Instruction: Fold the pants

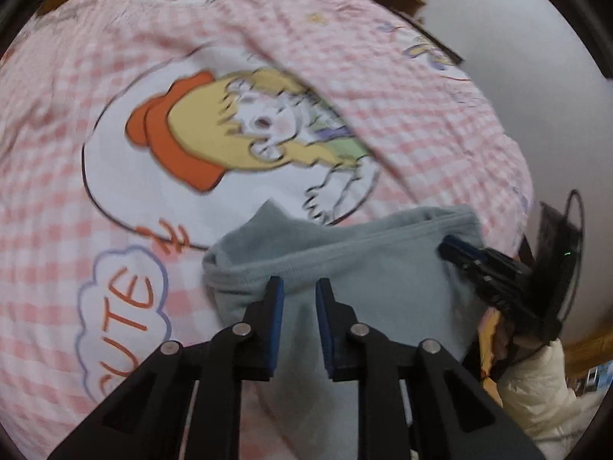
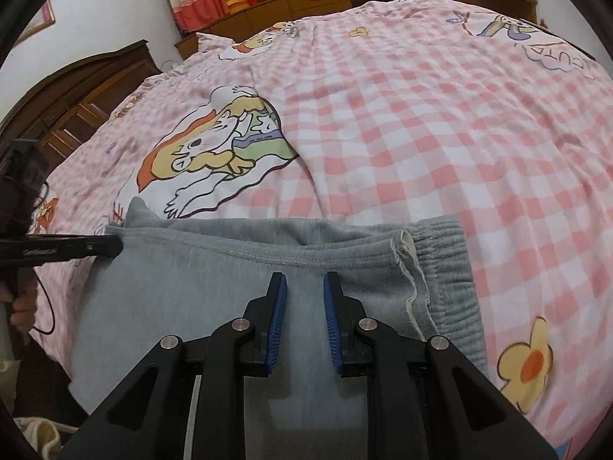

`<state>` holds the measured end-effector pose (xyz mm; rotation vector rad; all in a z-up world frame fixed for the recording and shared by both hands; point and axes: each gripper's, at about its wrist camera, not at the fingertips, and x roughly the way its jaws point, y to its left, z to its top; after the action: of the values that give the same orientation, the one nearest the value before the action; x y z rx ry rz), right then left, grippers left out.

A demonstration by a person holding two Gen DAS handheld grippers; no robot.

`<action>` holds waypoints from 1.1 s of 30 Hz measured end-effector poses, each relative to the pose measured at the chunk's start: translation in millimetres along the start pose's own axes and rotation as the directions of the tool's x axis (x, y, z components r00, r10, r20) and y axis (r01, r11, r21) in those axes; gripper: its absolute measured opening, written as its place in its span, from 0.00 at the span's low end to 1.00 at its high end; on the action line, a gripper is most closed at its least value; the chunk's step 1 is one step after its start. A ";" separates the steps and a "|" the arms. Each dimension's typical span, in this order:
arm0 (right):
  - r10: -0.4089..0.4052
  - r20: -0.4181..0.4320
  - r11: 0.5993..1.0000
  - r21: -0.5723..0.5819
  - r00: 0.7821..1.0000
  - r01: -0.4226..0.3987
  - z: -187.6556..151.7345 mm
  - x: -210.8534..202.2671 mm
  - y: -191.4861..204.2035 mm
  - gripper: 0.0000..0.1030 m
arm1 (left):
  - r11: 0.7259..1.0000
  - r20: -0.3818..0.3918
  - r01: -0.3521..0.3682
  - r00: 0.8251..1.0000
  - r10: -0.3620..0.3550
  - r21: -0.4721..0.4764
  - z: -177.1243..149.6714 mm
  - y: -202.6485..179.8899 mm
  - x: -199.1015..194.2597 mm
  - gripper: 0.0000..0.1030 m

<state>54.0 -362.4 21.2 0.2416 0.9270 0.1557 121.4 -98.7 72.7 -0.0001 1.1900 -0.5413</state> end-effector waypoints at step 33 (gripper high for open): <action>0.055 -0.111 0.997 -0.051 0.992 -0.061 -50.7 -38.2 150.5 0.36 | 0.990 0.126 0.048 0.992 -0.031 -0.136 -25.0 38.8 -7.0 0.40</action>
<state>-13.8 -219.7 62.4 0.2114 1.0235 0.2499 113.1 -55.1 58.3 -0.1744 1.1059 -0.4850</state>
